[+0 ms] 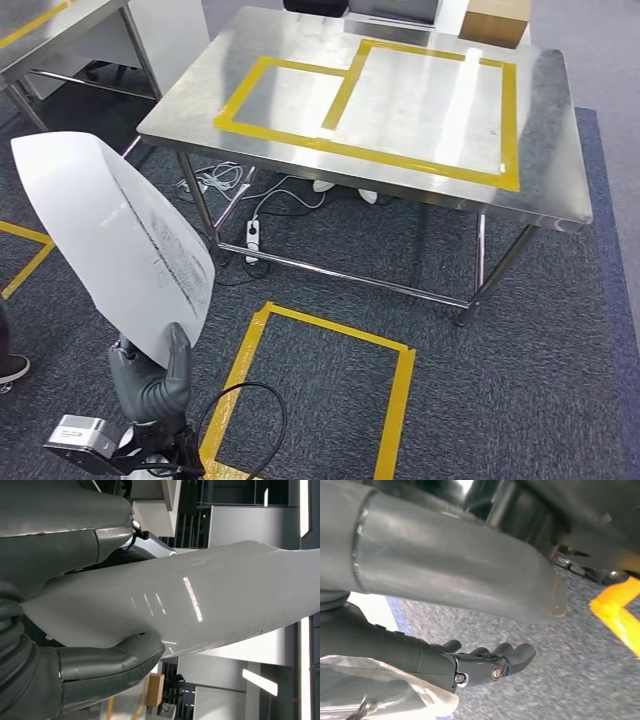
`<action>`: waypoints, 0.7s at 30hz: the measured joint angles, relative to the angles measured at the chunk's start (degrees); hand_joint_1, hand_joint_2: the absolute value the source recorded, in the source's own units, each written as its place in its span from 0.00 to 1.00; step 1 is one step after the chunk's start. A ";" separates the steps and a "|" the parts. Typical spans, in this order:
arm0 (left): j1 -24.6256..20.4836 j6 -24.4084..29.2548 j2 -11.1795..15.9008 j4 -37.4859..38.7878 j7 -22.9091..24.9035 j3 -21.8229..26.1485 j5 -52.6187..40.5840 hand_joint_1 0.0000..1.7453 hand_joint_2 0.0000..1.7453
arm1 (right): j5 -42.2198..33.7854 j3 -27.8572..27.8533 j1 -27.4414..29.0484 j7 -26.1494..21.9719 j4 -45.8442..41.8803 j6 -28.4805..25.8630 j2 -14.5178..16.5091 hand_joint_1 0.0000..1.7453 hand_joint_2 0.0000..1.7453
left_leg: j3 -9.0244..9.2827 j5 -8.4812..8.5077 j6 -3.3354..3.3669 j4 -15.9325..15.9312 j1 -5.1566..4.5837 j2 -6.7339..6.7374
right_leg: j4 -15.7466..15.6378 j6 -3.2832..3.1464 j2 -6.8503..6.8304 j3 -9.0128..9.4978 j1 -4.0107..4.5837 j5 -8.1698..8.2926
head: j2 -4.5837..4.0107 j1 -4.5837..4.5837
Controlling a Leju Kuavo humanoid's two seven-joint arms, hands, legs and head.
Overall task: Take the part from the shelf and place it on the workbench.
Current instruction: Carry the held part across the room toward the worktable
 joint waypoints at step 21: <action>0.49 -0.70 0.02 -0.14 0.01 0.31 0.51 1.00 1.00 | -0.39 -1.73 -0.15 -1.61 0.01 0.56 0.21 0.00 0.00 | -0.79 -0.90 -1.63 1.17 0.24 1.79 | -12.26 -0.94 -0.84 8.98 0.17 1.85 | 0.00 -0.51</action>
